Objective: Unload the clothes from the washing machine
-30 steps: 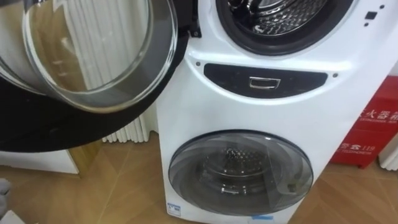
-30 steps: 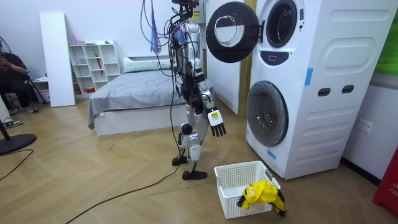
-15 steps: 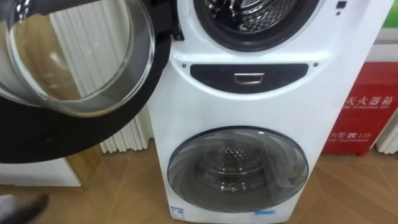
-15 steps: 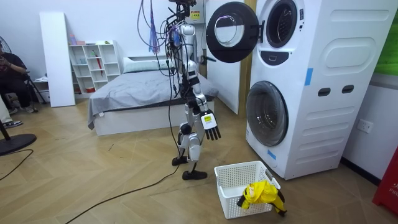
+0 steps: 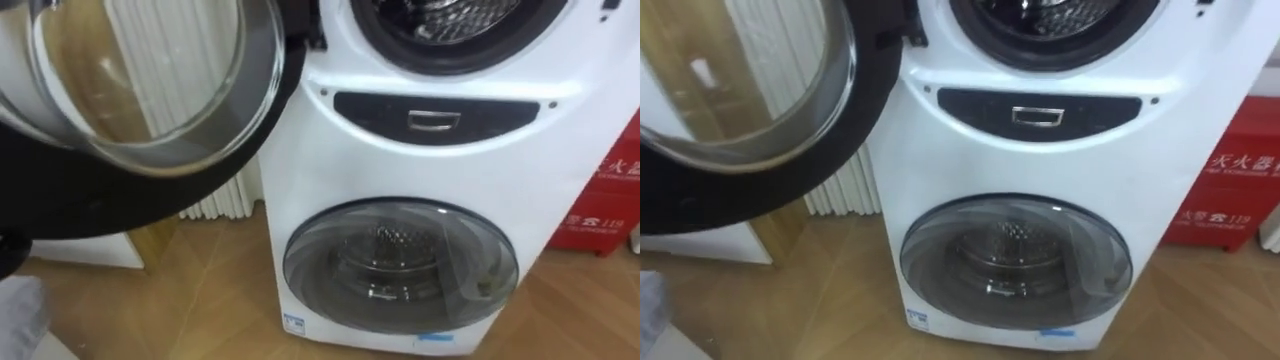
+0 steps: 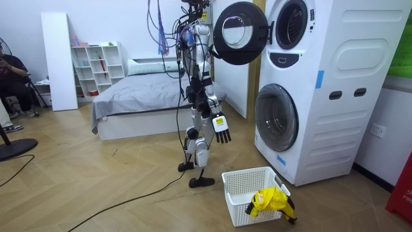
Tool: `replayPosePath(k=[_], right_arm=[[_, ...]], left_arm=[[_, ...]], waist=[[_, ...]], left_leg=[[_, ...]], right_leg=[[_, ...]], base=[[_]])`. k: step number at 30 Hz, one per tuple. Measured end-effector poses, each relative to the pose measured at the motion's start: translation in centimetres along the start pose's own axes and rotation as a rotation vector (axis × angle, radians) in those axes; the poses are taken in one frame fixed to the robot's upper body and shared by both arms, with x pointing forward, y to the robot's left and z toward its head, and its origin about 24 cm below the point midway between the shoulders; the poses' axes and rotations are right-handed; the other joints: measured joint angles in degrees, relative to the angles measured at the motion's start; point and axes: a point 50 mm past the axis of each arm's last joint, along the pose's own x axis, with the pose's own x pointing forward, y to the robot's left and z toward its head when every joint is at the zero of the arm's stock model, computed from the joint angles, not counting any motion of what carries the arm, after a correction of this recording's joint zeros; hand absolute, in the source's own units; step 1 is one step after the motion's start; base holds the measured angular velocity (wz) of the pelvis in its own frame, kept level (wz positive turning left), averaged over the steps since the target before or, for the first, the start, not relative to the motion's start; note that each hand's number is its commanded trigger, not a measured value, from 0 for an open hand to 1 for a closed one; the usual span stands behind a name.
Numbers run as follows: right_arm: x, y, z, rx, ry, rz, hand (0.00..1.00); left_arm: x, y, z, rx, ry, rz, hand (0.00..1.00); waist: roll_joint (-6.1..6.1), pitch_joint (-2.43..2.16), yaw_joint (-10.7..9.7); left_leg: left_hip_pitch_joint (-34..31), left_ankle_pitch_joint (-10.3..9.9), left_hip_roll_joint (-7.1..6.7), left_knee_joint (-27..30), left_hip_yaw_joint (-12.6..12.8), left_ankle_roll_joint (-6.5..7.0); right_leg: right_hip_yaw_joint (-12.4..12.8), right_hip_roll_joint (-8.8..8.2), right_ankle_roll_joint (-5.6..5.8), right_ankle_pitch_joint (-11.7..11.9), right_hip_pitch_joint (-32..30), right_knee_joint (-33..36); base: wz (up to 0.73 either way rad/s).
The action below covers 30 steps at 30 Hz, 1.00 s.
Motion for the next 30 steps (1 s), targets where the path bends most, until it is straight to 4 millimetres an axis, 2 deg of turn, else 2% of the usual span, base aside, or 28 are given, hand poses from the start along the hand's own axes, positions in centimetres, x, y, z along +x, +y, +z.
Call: replayPosePath(k=[2,4,5,8,11,13,15,19,21,24,27,30], right_arm=[[0.0,0.1,-0.2,0.011,0.007,0.003,0.00],[0.1,0.2,0.1,0.008,0.006,0.006,0.00],[0.1,0.3,0.2,0.003,0.007,0.008,0.00],[0.3,1.0,1.3,-0.048,-0.015,0.029,0.00],[0.3,1.3,1.6,-0.075,-0.017,0.037,0.00],[0.3,1.2,1.6,-0.092,-0.013,0.037,0.00],[0.4,1.4,1.9,-0.111,-0.014,0.052,0.00],[0.4,1.6,2.1,-0.119,-0.019,0.068,0.00],[0.4,1.7,2.1,-0.119,-0.020,0.073,0.00],[0.4,1.9,2.1,-0.122,-0.024,0.082,0.00],[0.4,2.0,2.3,-0.134,-0.034,0.085,0.00],[0.4,2.1,2.6,-0.142,-0.041,0.089,0.00]], left_arm=[[-0.3,-0.4,0.7,0.042,-0.041,-0.023,0.00],[-0.7,-0.8,1.3,0.073,-0.073,-0.055,0.00],[-0.9,-1.0,1.5,0.076,-0.080,-0.070,0.00],[-2.3,-1.6,2.6,0.094,-0.117,-0.091,0.00],[-3.6,-3.0,3.4,0.074,-0.138,-0.153,0.00],[-4.5,-4.0,3.7,0.056,-0.144,-0.206,0.00],[-5.5,-5.0,3.9,0.038,-0.141,-0.254,0.00],[-6.4,-5.5,3.6,0.035,-0.124,-0.307,0.00],[-6.9,-5.9,3.6,0.033,-0.124,-0.345,0.00],[-7.9,-6.2,3.3,0.039,-0.129,-0.394,0.00],[-9.5,-6.7,2.8,0.045,-0.116,-0.470,0.00],[-11.3,-7.2,2.1,0.045,-0.083,-0.572,0.00]], waist=[[-0.11,0.08,-0.51],[-0.13,0.31,-1.01],[-0.13,0.45,-1.17],[-0.54,0.84,-1.29],[-0.98,0.91,-1.37],[-1.23,0.79,-1.39],[-1.40,0.76,-1.38],[-1.79,0.71,-1.37],[-2.34,0.75,-1.36],[-3.00,0.73,-1.37],[-3.24,0.67,-1.37],[-3.24,0.69,-1.37]], left_leg=[[-0.38,0.15,-0.19,-0.03,-1.42,0.21],[-0.42,0.27,-0.51,-0.06,-2.49,0.36],[-0.46,0.38,-0.64,-0.07,-2.46,0.47],[-0.98,0.62,-1.08,-0.14,-2.56,0.87],[-1.53,1.30,-1.78,-0.41,-2.26,1.52],[-1.64,1.71,-2.09,-0.80,-0.98,1.79],[-1.66,1.96,-2.30,-0.80,1.32,2.19],[-1.47,2.22,-2.87,-0.80,4.25,2.63],[-1.48,2.38,-2.96,-0.84,6.42,2.91],[-1.46,2.53,-2.94,-1.02,9.11,3.19],[-1.45,2.83,-2.94,-1.15,10.44,3.71],[-1.41,3.15,-2.81,-1.99,11.63,4.09]], right_leg=[[0.05,-0.20,0.00,0.00,0.36,-0.23],[1.21,-0.39,0.00,0.02,0.94,-0.65],[2.14,-0.51,0.00,0.01,0.96,-0.60],[2.46,-1.07,0.02,0.02,0.98,-0.61],[2.84,-1.95,0.20,0.10,1.13,-0.58],[3.56,-2.40,0.58,0.33,1.19,-0.51],[3.96,-2.84,0.71,0.39,1.18,-0.03],[4.79,-3.73,0.89,0.33,1.16,0.33],[4.77,-4.26,1.79,0.72,1.17,0.29],[4.84,-4.48,2.09,0.90,1.02,0.30],[4.85,-4.60,2.85,1.38,0.78,0.44],[4.78,-4.51,2.98,1.94,0.45,0.52]], base=[[0.49],[0.47],[0.28],[0.30],[0.45],[0.42],[0.19],[-0.05],[-0.05],[-0.09],[-0.07],[-0.16]])
